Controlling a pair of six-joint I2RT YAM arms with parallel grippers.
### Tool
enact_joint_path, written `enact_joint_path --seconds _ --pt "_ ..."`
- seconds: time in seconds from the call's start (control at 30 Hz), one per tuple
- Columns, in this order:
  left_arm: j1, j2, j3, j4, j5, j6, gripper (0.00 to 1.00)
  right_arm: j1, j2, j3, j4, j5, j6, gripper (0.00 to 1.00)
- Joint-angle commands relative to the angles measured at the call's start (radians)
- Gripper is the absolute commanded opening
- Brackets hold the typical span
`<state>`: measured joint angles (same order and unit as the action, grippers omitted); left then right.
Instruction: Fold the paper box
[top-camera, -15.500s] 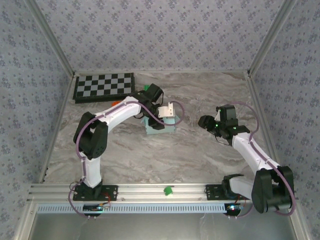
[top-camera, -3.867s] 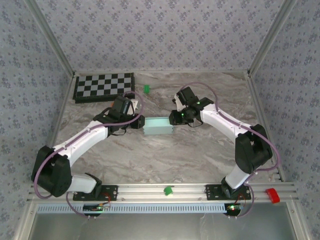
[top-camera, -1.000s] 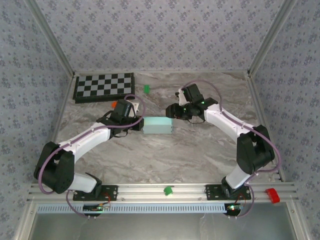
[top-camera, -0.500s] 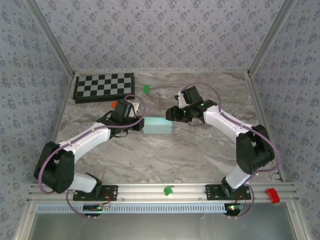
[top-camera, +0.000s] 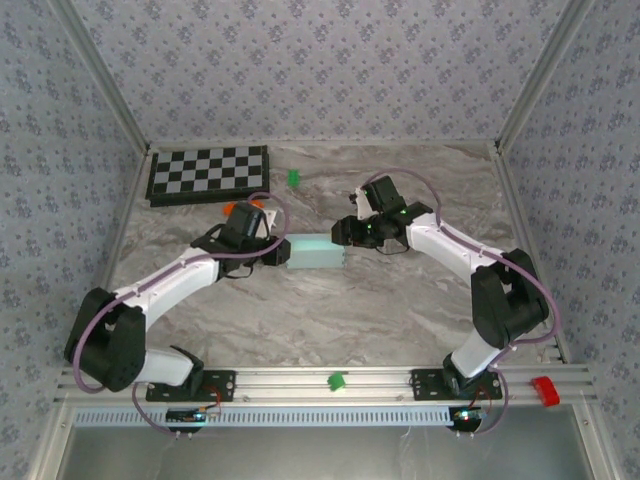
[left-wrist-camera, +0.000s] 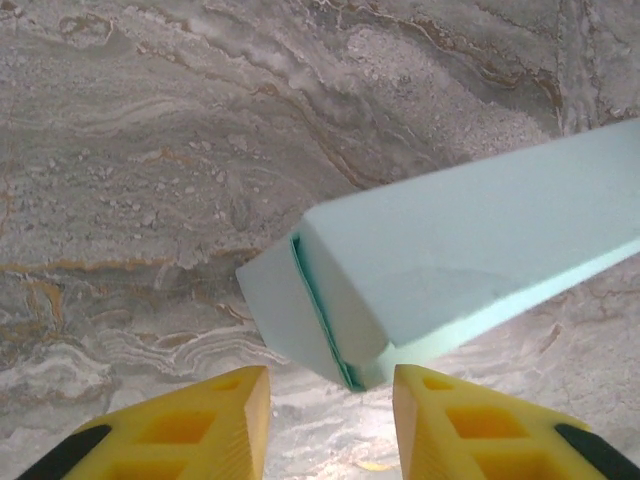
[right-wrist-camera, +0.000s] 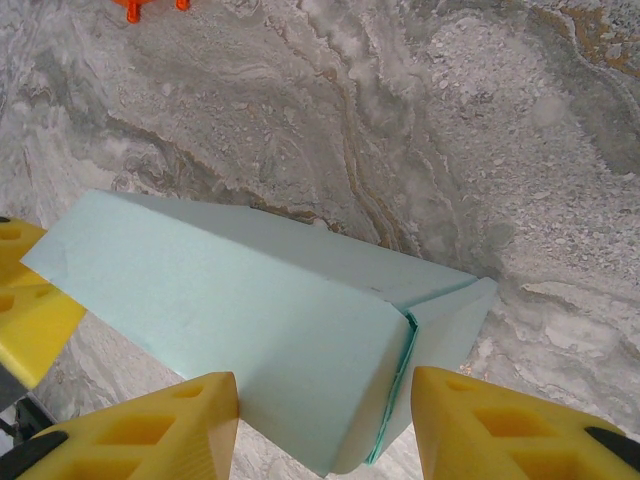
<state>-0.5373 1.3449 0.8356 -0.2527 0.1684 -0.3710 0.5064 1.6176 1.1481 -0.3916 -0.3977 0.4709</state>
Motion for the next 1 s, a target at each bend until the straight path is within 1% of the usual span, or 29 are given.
enact_joint_path --seconds 0.0,0.17,0.23,0.33,0.37,0.6,0.8,0.9,0.97 --pt "-0.006 -0.067 -0.017 -0.009 0.033 0.033 0.43 0.008 0.037 -0.024 -0.066 0.036 -0.015 0.50" --pt "-0.006 -0.131 -0.040 0.048 0.074 0.034 0.49 0.007 0.041 -0.022 -0.067 0.034 -0.012 0.50" --pt "-0.006 -0.139 -0.040 0.063 0.063 0.020 0.50 0.009 0.042 -0.021 -0.067 0.035 -0.012 0.50" --pt "-0.002 -0.116 -0.020 0.054 -0.004 -0.032 0.53 0.010 0.041 -0.021 -0.068 0.036 -0.012 0.50" --pt "0.002 -0.099 -0.007 0.051 -0.011 -0.053 0.54 0.011 0.043 -0.022 -0.069 0.037 -0.013 0.50" --pt "0.005 0.018 0.075 0.044 0.008 -0.136 0.55 0.012 0.051 -0.018 -0.072 0.036 -0.017 0.50" --pt "0.005 -0.020 0.040 0.127 0.068 -0.133 0.55 0.016 0.056 -0.014 -0.070 0.036 -0.017 0.50" --pt "0.006 -0.039 0.024 0.124 0.036 -0.140 0.59 0.017 0.063 -0.011 -0.072 0.036 -0.019 0.50" --pt "0.009 -0.035 0.026 0.105 0.009 -0.154 0.60 0.018 0.065 -0.008 -0.073 0.036 -0.020 0.49"
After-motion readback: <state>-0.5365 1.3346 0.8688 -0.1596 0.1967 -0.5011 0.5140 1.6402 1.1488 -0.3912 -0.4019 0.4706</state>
